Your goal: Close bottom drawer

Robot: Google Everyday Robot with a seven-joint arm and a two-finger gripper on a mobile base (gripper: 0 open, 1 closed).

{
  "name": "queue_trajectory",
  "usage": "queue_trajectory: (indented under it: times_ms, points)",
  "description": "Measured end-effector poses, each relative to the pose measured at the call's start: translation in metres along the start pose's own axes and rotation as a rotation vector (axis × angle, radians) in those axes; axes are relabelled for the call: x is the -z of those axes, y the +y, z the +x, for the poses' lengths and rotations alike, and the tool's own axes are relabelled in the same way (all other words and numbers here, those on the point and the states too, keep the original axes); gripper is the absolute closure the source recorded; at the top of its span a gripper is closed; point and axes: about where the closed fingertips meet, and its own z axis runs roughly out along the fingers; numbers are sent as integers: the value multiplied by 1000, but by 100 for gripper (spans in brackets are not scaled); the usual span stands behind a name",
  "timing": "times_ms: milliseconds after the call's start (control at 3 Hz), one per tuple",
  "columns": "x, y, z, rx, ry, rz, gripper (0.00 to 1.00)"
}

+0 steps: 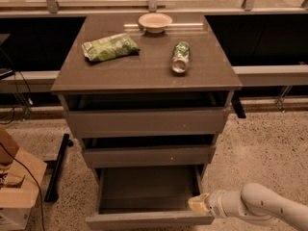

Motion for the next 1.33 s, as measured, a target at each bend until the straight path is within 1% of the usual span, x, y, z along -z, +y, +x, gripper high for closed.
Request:
queue_trajectory:
  times_ms: [333,667,1000,1333]
  points:
    - [-21,-15,26,-67,-27,-2,100]
    - [-48,-31,56,-162,-59,9,100]
    - [-73,-46,78,-235,-76,13,100]
    - [-87,-55,102,-300,-69,24,100]
